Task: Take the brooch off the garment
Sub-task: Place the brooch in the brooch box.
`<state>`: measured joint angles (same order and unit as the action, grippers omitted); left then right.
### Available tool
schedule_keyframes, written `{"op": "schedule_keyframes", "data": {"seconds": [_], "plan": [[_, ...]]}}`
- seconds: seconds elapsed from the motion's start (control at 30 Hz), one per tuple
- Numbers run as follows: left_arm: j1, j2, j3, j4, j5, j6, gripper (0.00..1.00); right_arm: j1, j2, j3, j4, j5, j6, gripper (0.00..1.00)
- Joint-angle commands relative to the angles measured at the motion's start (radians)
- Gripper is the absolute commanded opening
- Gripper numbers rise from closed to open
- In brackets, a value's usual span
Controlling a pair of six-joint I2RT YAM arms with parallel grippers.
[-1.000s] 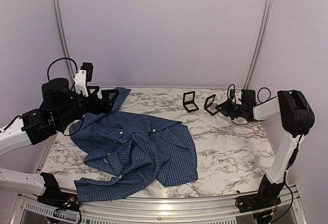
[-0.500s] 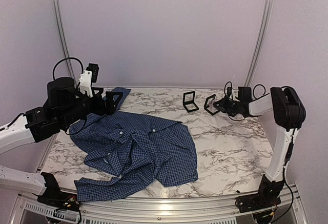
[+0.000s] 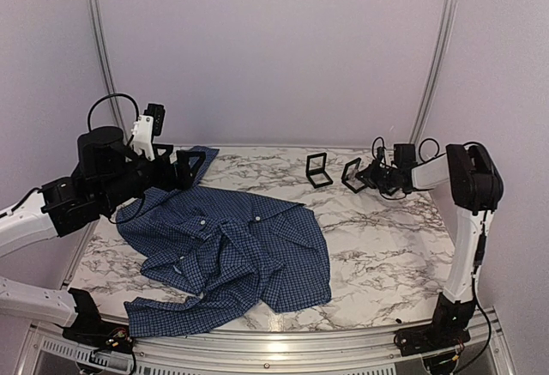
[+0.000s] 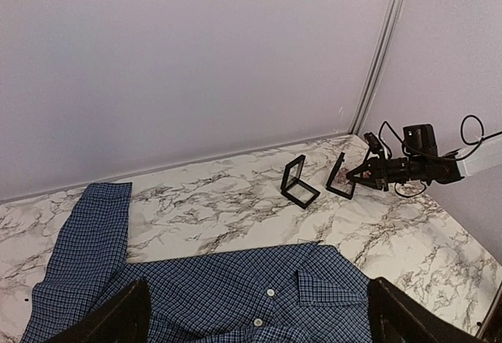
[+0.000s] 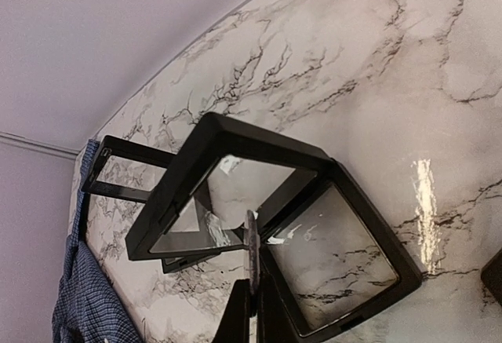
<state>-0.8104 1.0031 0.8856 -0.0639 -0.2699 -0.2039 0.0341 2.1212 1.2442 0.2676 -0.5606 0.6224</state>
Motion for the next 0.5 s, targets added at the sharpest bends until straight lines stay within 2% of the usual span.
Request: {"op": "schedule_keyframes", "data": {"seconds": [0.0,0.47], "plan": [[0.007,0.013,0.03,-0.023,0.01,-0.004,0.99,-0.009,0.029,0.044,-0.038,0.023,-0.024,0.0],[0.008,0.02,0.038,-0.025,0.015,-0.007,0.99,-0.022,0.053,0.066,-0.058,0.021,-0.025,0.0]]}}
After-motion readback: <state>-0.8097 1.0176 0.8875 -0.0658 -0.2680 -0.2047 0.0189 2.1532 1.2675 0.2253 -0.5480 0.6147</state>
